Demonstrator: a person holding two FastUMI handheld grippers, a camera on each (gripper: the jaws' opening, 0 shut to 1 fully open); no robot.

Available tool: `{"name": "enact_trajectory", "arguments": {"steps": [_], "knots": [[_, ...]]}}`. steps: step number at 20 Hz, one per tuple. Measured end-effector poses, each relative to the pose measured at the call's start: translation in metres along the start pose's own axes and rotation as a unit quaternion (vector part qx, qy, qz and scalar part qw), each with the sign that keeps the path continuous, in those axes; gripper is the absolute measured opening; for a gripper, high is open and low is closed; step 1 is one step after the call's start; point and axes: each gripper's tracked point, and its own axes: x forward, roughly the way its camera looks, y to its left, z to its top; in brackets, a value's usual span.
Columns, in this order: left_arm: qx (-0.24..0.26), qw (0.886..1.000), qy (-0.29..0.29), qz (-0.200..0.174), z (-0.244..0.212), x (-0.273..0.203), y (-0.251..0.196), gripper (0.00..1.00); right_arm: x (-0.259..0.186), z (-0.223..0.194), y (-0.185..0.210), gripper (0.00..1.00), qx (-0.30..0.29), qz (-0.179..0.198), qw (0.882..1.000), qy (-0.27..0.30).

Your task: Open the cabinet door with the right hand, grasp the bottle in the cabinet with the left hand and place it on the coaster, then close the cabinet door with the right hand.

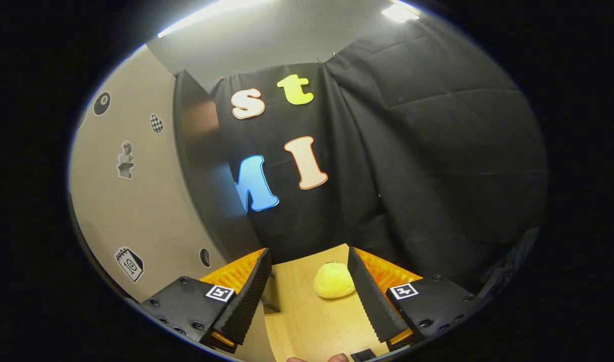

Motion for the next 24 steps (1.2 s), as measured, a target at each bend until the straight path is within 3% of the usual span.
{"name": "enact_trajectory", "arguments": {"steps": [1,2,3,4,9,14,17,18,23,24], "knots": [[0.005,1.0,0.0,0.004,0.001,-0.016,0.004,0.72,-0.003,-0.001,0.0,0.96,0.0,-0.003,1.0,0.004],[0.012,1.0,-0.001,0.011,0.0,-0.033,0.01,0.72,-0.007,0.0,0.002,0.89,0.003,-0.003,1.0,0.007],[0.019,1.0,0.0,0.019,0.001,-0.05,0.015,0.72,-0.014,0.002,0.006,0.89,0.007,0.0,1.0,0.004],[0.024,0.999,-0.001,0.027,0.0,-0.067,0.019,0.72,-0.021,0.008,0.01,0.96,0.008,0.005,1.0,-0.003],[0.026,0.997,0.003,0.074,-0.021,-0.149,0.041,0.72,-0.043,0.025,0.018,0.96,-0.011,0.009,1.0,-0.023],[0.013,0.994,0.018,0.111,-0.078,-0.219,0.055,0.74,-0.062,0.021,0.035,0.96,-0.019,0.026,0.999,-0.016],[0.034,0.99,0.022,0.135,-0.125,-0.254,0.064,0.76,-0.074,0.015,0.051,0.96,-0.027,0.039,0.999,-0.005],[0.043,0.989,0.023,0.141,-0.143,-0.262,0.068,0.71,-0.077,0.015,0.055,0.96,-0.034,0.042,0.999,-0.004],[0.044,0.983,0.003,0.179,-0.218,-0.295,0.072,0.72,-0.086,-0.004,0.06,0.96,-0.069,0.039,0.997,0.015],[0.038,0.983,0.002,0.181,-0.233,-0.296,0.069,0.72,-0.086,-0.008,0.058,0.89,-0.069,0.033,0.997,0.022]]}}
